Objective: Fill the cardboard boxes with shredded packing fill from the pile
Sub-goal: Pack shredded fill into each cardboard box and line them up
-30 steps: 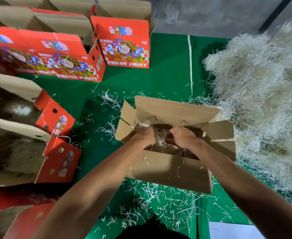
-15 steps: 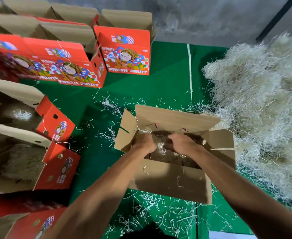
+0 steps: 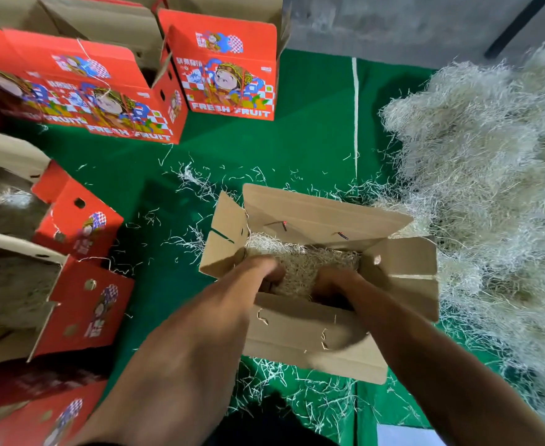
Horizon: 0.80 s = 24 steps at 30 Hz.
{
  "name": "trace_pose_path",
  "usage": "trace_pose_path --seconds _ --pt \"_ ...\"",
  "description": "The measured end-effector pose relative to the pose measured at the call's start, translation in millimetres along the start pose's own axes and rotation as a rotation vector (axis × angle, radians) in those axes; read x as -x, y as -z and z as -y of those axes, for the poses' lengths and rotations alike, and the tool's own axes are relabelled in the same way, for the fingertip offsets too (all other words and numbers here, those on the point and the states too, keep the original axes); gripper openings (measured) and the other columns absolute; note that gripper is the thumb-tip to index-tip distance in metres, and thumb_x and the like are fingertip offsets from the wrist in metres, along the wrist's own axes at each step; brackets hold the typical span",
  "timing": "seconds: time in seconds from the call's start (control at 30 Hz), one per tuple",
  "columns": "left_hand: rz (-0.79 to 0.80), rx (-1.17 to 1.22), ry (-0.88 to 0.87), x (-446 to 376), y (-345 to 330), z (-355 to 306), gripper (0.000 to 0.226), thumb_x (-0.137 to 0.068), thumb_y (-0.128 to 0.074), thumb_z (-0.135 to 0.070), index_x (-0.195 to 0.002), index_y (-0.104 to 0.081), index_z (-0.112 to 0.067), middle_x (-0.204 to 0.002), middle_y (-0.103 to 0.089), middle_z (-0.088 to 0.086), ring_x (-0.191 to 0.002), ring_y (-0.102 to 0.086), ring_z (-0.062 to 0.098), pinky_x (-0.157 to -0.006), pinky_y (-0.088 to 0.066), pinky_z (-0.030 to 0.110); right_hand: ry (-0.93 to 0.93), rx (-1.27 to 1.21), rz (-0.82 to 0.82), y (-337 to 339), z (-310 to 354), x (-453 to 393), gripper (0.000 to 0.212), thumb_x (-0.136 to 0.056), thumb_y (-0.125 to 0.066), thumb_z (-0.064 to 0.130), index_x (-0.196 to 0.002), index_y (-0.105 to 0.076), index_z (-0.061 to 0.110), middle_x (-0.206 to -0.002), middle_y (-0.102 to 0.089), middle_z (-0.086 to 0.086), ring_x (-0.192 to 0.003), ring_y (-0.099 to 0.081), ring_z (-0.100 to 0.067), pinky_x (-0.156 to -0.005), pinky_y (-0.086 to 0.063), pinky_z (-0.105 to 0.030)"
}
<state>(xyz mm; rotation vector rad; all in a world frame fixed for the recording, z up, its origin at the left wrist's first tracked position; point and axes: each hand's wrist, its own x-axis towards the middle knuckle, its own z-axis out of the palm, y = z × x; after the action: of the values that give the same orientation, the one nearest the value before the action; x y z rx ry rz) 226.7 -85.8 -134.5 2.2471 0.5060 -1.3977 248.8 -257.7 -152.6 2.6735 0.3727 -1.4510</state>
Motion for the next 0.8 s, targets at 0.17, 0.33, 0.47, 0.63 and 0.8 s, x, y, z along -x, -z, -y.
trace_pose_path --seconds 0.17,0.33,0.47,0.63,0.8 --pt "0.090 -0.039 0.038 -2 -3 -3 0.017 -0.095 -0.050 -0.005 -0.078 -0.050 -0.009 -0.058 -0.055 0.001 -0.057 -0.046 0.015 -0.069 -0.042 0.028 0.009 -0.047 -0.041 -4 2 9 0.027 -0.088 -0.067 0.022 -0.111 -0.070 0.008 -0.114 -0.069 -0.012 -0.102 -0.064 -0.024 -0.077 -0.044 -0.025" --pt "-0.169 -0.144 -0.105 14 -4 -8 0.028 -0.102 -0.043 -0.007 -0.126 -0.056 0.000 -0.127 -0.062 0.019 -0.115 -0.061 0.028 -0.100 -0.046 0.033 -0.008 -0.060 0.040 12 10 23 0.015 -0.089 -0.064 0.028 -0.082 -0.066 0.015 -0.085 -0.067 -0.002 -0.069 -0.062 -0.016 -0.062 -0.050 -0.024" --pt "-0.290 -0.276 -0.170 20 -5 -23 0.044 -0.097 -0.050 -0.007 -0.139 -0.047 0.004 -0.140 -0.051 0.022 -0.119 -0.057 0.032 -0.095 -0.047 0.037 -0.033 -0.215 0.051 27 20 35 0.026 -0.099 -0.053 0.023 -0.074 -0.052 0.013 -0.075 -0.052 -0.005 -0.062 -0.051 -0.019 -0.056 -0.045 -0.027" --pt "0.059 -0.235 -0.023 0 -20 -9 0.039 -0.102 -0.044 -0.004 -0.137 -0.047 0.012 -0.087 -0.051 0.017 -0.071 -0.047 0.023 -0.092 -0.047 0.033 -0.059 -0.282 0.016 -2 27 25 0.014 -0.098 -0.055 0.012 -0.086 -0.062 0.011 -0.102 -0.062 -0.013 -0.098 -0.057 -0.021 -0.089 -0.046 -0.029" --pt "0.215 -0.130 -0.005 -6 -23 -5 0.015 -0.094 -0.062 -0.022 -0.086 -0.069 -0.012 -0.093 -0.064 0.010 -0.081 -0.060 0.023 -0.074 -0.048 0.028 -0.056 -0.475 0.093 -16 31 14 0.007 -0.093 -0.059 0.012 -0.087 -0.062 0.011 -0.086 -0.059 -0.008 -0.072 -0.055 -0.021 -0.064 -0.043 -0.024"
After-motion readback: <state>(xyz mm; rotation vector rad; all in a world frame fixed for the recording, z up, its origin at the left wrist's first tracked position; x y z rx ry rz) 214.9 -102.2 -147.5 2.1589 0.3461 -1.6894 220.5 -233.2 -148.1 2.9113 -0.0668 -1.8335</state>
